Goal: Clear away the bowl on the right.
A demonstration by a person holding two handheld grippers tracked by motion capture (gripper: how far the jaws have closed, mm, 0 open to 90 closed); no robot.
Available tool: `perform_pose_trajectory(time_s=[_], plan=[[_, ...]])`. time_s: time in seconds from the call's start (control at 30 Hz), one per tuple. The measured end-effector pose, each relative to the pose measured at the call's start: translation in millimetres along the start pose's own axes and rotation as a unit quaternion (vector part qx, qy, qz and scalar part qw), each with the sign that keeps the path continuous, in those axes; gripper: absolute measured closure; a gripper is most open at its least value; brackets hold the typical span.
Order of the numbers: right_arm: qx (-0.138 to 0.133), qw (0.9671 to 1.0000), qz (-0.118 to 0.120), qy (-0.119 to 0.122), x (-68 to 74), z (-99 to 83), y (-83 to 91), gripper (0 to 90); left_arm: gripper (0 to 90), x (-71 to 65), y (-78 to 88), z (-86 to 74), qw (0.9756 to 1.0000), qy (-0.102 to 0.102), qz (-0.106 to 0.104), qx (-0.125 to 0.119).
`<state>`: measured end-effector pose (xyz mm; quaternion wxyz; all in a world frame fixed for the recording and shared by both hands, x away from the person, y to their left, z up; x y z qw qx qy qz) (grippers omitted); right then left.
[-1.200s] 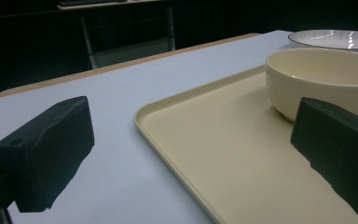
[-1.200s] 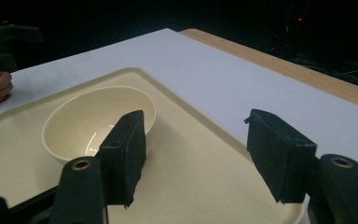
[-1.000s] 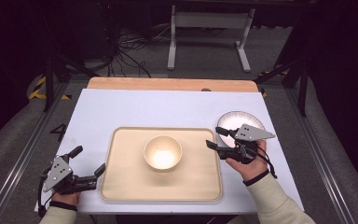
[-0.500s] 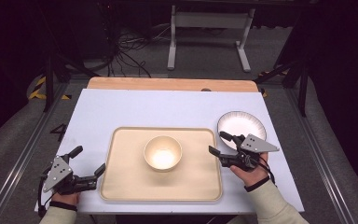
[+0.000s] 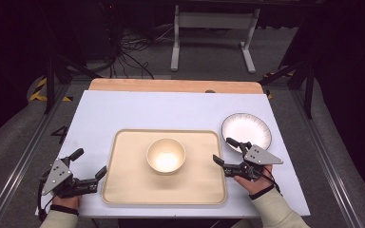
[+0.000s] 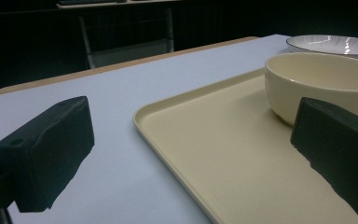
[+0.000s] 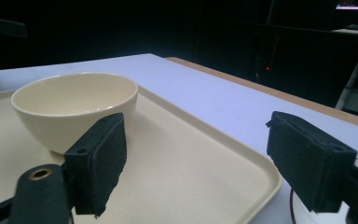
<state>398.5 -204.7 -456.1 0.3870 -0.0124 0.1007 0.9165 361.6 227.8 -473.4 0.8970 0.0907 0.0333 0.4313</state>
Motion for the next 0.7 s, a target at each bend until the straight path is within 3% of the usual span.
perform_pose_trajectory(time_s=[0.43, 0.7], plan=[[0.028, 0.9994, 0.008, -0.02, 2.0, -19.2, 0.2, 17.7, 0.2, 1.1, -0.1, 0.3, 0.9999, 0.009, -0.005, -0.001], [0.031, 0.9991, 0.011, -0.025, 2.5, -20.3, -1.2, 18.3, 0.2, 1.1, 0.6, 0.3, 1.0, 0.008, -0.005, -0.001]])
Point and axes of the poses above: each handheld gripper's, and its own axes: y roughly backward along the jaws, z roughly out of its top, x roughly to its left, the point moved 8 cm from there along -y, roughly forward along the jaws, and after that the axes turned 3 degrees about -z, right-handed, at the moved point
